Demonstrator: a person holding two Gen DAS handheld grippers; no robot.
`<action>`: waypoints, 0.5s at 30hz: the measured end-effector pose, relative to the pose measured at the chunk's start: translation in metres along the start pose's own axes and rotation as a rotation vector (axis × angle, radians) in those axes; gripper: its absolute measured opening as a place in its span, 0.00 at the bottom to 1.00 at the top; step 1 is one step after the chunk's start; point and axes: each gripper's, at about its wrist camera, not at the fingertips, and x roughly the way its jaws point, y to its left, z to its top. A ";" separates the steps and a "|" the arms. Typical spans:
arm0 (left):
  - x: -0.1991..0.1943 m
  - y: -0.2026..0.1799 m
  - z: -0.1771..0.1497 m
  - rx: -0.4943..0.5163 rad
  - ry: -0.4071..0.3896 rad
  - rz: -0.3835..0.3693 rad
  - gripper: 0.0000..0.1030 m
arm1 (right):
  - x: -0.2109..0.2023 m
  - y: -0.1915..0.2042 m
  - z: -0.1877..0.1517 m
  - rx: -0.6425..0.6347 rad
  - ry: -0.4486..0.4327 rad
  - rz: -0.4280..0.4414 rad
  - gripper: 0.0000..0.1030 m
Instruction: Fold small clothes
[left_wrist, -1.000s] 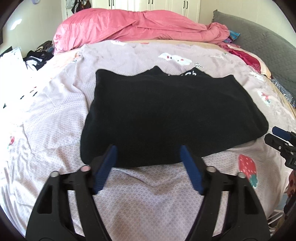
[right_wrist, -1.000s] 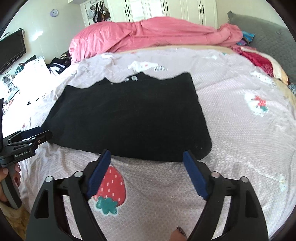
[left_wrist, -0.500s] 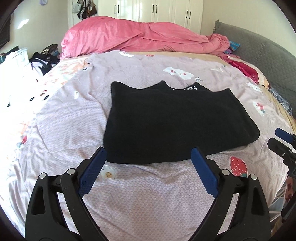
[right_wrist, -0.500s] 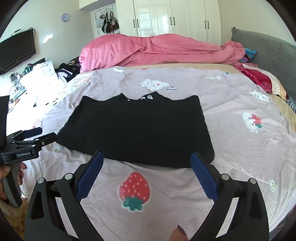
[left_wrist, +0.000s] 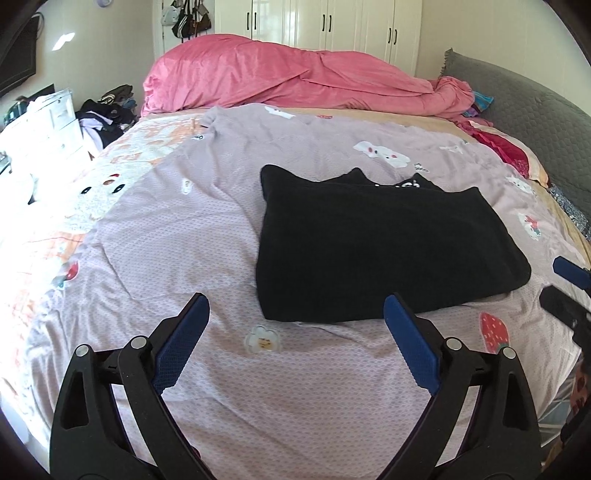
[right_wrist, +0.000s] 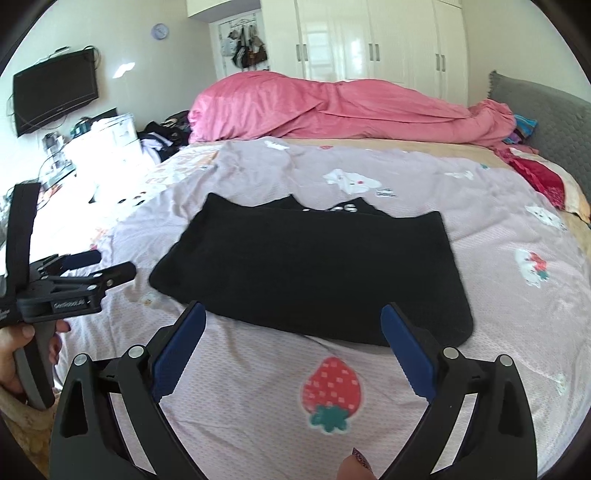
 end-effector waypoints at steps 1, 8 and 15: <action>0.002 0.003 0.002 -0.003 0.003 0.008 0.86 | 0.004 0.004 0.001 -0.009 0.005 0.003 0.93; 0.036 0.035 0.023 -0.059 0.048 0.015 0.86 | 0.049 0.053 -0.004 -0.143 0.056 0.027 0.93; 0.087 0.056 0.049 -0.116 0.134 -0.021 0.86 | 0.108 0.099 -0.009 -0.281 0.118 0.013 0.93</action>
